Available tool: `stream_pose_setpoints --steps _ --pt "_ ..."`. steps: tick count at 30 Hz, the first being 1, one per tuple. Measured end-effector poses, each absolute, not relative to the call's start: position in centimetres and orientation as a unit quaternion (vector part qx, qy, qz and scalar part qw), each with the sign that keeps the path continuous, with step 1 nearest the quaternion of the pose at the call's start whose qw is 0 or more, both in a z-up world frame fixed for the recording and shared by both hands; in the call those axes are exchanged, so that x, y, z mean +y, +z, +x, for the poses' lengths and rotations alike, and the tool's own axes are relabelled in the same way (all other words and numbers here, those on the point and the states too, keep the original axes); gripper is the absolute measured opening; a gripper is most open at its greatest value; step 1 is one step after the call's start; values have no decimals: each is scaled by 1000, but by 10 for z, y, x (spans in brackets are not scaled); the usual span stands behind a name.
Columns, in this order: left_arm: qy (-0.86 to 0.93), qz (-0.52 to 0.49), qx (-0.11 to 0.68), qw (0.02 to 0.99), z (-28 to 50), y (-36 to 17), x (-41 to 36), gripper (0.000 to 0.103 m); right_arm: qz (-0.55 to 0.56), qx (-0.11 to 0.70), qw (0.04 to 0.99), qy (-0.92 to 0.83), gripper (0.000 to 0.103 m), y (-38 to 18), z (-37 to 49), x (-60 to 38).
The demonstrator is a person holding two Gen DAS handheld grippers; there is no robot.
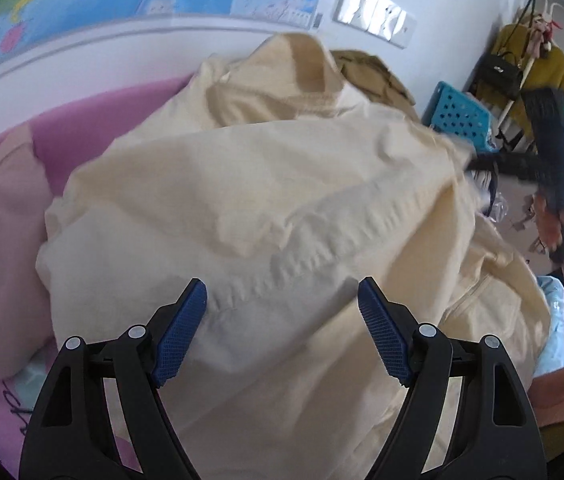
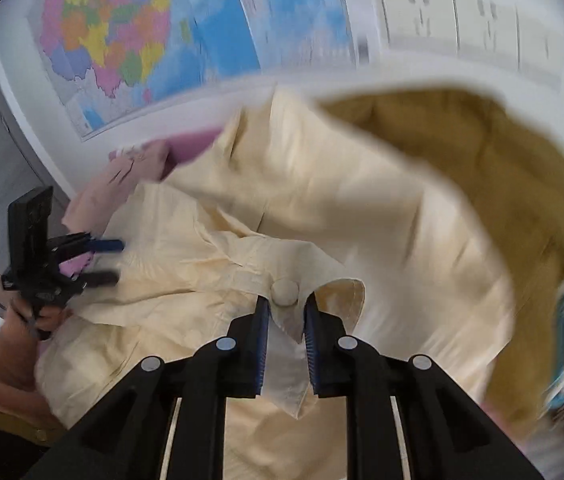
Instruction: Fold large clothes
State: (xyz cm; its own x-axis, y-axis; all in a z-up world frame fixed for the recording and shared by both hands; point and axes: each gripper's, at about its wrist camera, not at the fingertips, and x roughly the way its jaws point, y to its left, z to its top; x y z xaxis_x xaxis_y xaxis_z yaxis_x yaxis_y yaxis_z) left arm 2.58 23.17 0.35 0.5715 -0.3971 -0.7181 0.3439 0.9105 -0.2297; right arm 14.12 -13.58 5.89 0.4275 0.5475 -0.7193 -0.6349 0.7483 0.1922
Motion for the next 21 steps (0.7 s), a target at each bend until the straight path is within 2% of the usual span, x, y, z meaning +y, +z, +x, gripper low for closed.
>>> stream_pose_setpoints --steps 3,5,6,7,8,9,13,16,21 --pt "-204 -4 433 878 38 -4 214 80 -93 438 832 328 18 48 163 -124" --pt "-189 22 457 869 48 -17 204 80 -109 474 820 301 28 20 174 -122" --pt "-185 28 472 862 52 -25 201 79 -117 489 814 292 28 7 176 -120" --pt "-183 31 481 857 55 -30 199 79 -118 494 813 283 32 -2 175 -120" --pt "-182 33 483 856 55 -31 199 79 -114 492 818 277 43 -4 173 -122" --pt "-181 33 481 857 54 -29 200 79 -106 483 826 270 47 -2 169 -124" --pt "-179 30 463 868 43 -16 205 79 -59 400 864 301 54 32 137 -135" --pt "-171 43 452 874 37 -12 199 79 -59 362 868 335 54 44 122 -123" --pt "-167 62 444 878 32 -9 187 79 -86 393 850 340 53 15 143 -83"
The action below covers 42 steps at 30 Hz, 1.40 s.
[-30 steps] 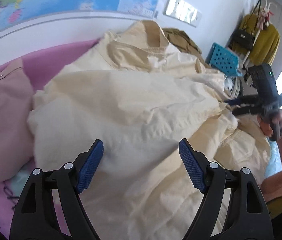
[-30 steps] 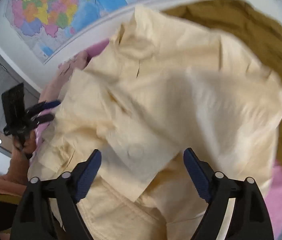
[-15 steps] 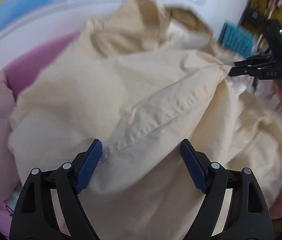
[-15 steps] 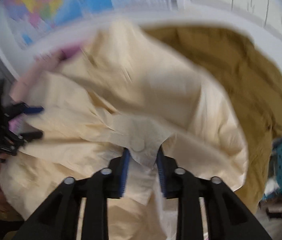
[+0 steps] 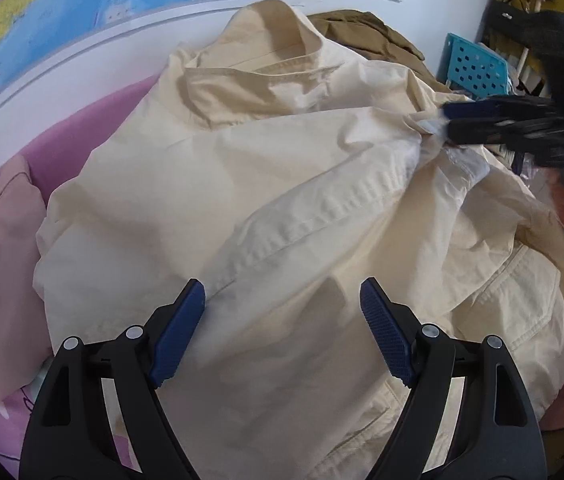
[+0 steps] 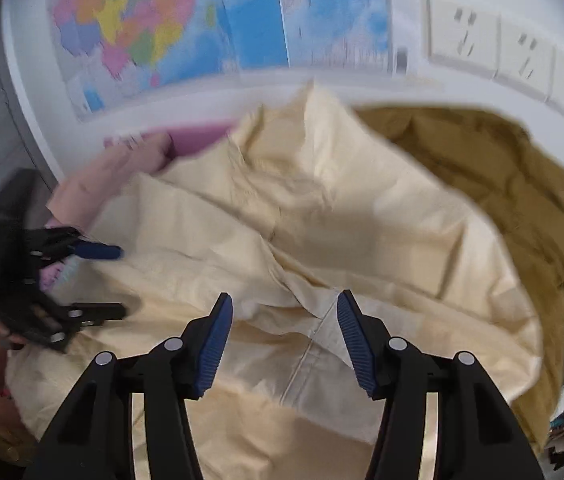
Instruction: Fold large clothes
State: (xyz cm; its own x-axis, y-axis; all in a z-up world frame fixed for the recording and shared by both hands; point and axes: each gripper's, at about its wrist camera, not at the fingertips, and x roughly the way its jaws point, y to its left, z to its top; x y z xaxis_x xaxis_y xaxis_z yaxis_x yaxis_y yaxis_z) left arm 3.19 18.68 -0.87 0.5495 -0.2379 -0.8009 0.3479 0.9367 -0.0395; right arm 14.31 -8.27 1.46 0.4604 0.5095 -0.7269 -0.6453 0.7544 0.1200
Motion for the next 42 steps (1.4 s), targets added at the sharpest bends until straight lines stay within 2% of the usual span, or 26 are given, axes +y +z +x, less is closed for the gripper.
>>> stream_pose_setpoints --steps 2,5,7,12,16,19,22,24,26,31,42 --pt "-167 63 447 877 32 -10 186 79 -101 412 850 312 52 -7 158 -76" --pt "-166 60 453 874 32 -14 189 79 -85 442 842 298 42 -30 175 -81" --pt "-167 58 456 873 34 -16 190 79 -75 445 840 301 42 -32 175 -86" --pt "-162 58 457 873 33 -19 189 79 -49 419 853 307 48 -8 153 -100" --pt "-159 55 458 873 31 -21 191 80 -43 400 853 333 59 0 133 -107" --pt "-149 57 459 874 30 -23 192 80 -56 437 844 306 59 -23 141 -104" --pt "-137 48 458 877 24 -20 196 80 -4 473 827 304 58 -40 156 -111" --pt "-133 36 443 886 9 -9 207 80 7 467 830 305 60 -29 148 -119" --pt "-132 24 426 895 -11 2 222 80 24 446 834 324 68 -11 132 -134" --pt "-131 -27 399 907 -65 23 269 86 55 412 850 324 77 15 77 -195" --pt "-142 -180 430 873 -144 -29 332 90 191 468 811 296 85 -52 7 -294"
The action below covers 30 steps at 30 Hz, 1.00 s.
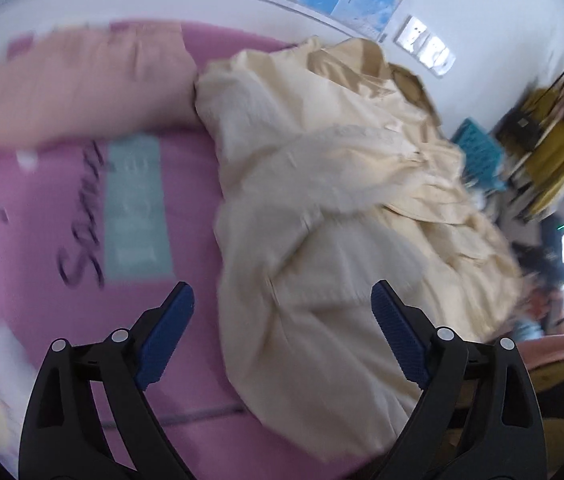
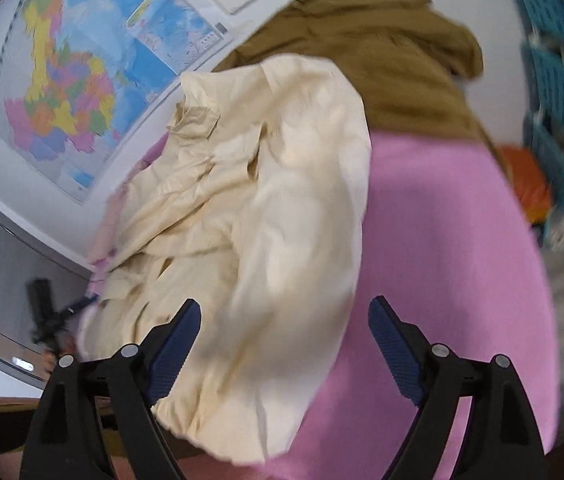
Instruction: Fold large clothes
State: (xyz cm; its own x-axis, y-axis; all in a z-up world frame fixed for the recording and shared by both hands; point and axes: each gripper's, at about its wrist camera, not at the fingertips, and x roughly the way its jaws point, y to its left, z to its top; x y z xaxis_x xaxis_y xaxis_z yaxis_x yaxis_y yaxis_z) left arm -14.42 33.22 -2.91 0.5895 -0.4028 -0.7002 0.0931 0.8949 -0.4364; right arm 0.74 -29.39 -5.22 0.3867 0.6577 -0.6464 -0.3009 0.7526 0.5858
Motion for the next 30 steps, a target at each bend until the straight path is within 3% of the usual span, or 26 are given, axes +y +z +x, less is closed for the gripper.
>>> stream_pose_setpoints --steps 5,8,19,21,22,23,25,28,30 --pt "-168 -217 459 845 -160 -56 322 90 220 484 780 329 88 -77 -6 -292" --pt "-182 -226 450 844 -167 -58 312 97 222 477 776 348 90 -76 -12 -288" --pt "-246 -247 440 827 -161 -65 269 98 210 451 753 431 93 -74 -24 -250" --pt "-244 -257 438 826 -159 -66 267 97 210 448 753 433 91 -73 -23 -244" --pt "-242 -260 438 826 -159 -66 267 96 209 449 754 433 83 -73 -23 -242" --pt "-237 -259 439 827 -159 -66 265 92 208 448 754 433 68 -73 -23 -243" --pt "-228 -266 449 822 -159 -69 266 59 214 448 753 433 52 -74 -24 -245" --pt "-218 -278 449 821 -161 -70 268 40 227 440 750 439 30 -72 -27 -251" --pt "-220 -283 437 825 -163 -63 269 36 227 432 749 449 28 -68 -30 -251"
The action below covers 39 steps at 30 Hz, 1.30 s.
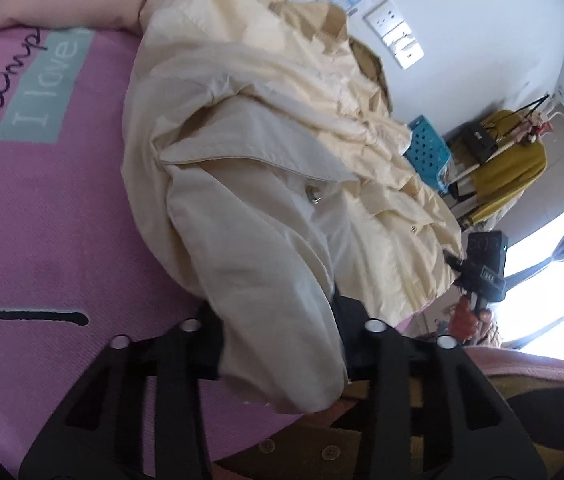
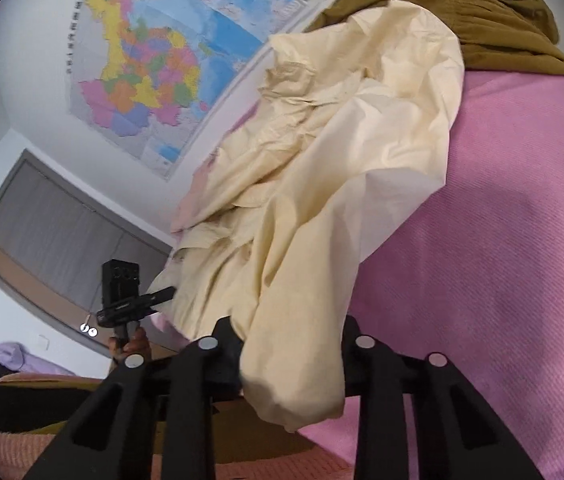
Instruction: Fold large clothes
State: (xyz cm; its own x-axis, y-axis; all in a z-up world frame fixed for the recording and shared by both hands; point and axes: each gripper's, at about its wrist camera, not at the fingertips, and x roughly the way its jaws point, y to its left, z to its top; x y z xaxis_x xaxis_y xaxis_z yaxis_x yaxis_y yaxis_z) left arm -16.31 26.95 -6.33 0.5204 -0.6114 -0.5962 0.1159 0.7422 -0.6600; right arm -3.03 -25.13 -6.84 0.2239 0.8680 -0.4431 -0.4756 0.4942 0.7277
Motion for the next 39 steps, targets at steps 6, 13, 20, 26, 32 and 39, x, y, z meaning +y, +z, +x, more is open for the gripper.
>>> stream_pose_setpoints --steps 6,13,20,26,32,39 --pt "-229 -297 455 808 -157 -74 271 72 240 442 740 446 62 -77 -26 -249" --pt "-220 -317 434 814 -160 -70 273 32 234 419 753 450 20 -66 -35 -251" --pt "-230 -304 384 841 -186 -24 279 20 239 363 764 477 16 -20 -58 -260" --pt "-248 -307 359 845 -201 0 284 20 262 342 760 486 16 5 -68 -271" --pt "-246 -312 360 844 -190 13 291 20 281 340 759 478 15 22 -54 -272" --pt "-241 -281 365 855 -155 51 297 20 296 324 760 480 15 46 -21 -265"
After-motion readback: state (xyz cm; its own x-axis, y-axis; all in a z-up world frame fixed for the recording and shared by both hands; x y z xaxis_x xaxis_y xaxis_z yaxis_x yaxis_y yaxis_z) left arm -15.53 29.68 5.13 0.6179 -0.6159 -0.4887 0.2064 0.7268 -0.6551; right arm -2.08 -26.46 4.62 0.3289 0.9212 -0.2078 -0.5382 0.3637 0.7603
